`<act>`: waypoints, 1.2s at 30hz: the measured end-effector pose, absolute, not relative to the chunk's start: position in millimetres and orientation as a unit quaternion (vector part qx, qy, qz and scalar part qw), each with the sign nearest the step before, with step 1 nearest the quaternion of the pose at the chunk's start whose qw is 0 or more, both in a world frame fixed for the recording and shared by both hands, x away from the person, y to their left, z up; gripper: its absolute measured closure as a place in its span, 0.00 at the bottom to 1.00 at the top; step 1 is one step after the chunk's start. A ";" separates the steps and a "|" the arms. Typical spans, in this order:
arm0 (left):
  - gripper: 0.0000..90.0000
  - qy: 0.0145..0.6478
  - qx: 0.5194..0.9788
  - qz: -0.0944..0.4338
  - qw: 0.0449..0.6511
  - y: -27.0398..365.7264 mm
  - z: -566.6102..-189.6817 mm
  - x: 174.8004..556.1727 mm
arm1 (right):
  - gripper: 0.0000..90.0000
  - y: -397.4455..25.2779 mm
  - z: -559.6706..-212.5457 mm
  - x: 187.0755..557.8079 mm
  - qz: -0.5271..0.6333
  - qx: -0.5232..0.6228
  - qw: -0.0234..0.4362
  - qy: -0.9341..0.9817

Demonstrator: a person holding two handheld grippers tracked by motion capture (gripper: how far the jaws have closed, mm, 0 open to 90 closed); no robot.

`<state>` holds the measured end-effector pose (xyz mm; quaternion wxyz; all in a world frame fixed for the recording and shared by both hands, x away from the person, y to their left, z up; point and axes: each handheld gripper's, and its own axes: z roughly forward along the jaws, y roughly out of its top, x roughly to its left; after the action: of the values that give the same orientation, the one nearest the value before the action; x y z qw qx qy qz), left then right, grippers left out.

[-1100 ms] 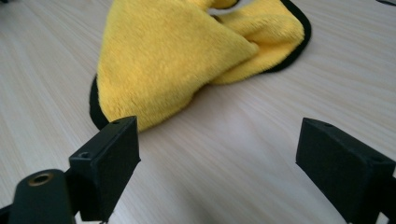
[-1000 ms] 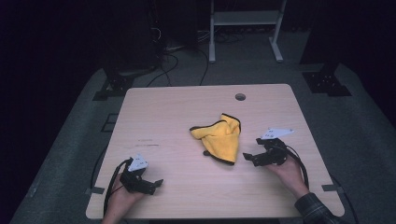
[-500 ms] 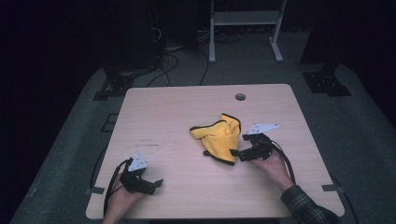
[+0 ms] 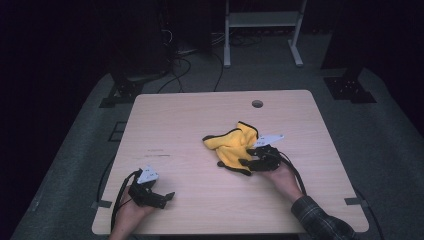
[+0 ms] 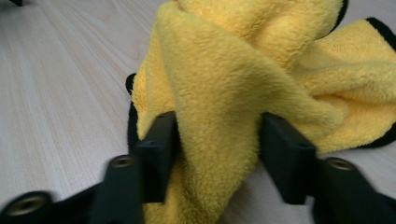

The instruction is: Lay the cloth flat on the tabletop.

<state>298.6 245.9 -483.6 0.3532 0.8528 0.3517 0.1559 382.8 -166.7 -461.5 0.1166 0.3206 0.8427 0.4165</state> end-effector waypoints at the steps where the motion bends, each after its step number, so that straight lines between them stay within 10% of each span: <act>1: 0.00 0.352 0.853 0.156 0.353 245.9 -483.6 298.7 | 0.68 -167.1 -461.0 382.3 0.417 0.321 0.115 0.843; 5: 0.00 0.348 0.854 0.155 0.354 245.9 -483.4 298.0 | 0.86 -170.3 -455.8 379.7 0.426 0.308 0.117 0.842; 19: 0.01 0.317 0.841 0.168 0.405 226.2 -458.1 303.0 | 0.88 -169.6 -440.4 357.4 0.434 0.245 0.094 0.862; 36: 0.25 0.228 0.852 0.152 0.446 142.0 -436.2 329.9 | 0.89 -170.0 -431.2 330.0 0.446 0.189 0.048 0.873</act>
<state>329.9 142.0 -436.2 0.4461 0.8520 0.2282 0.1517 330.0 -170.0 -431.2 0.0484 0.1891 0.8735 0.4460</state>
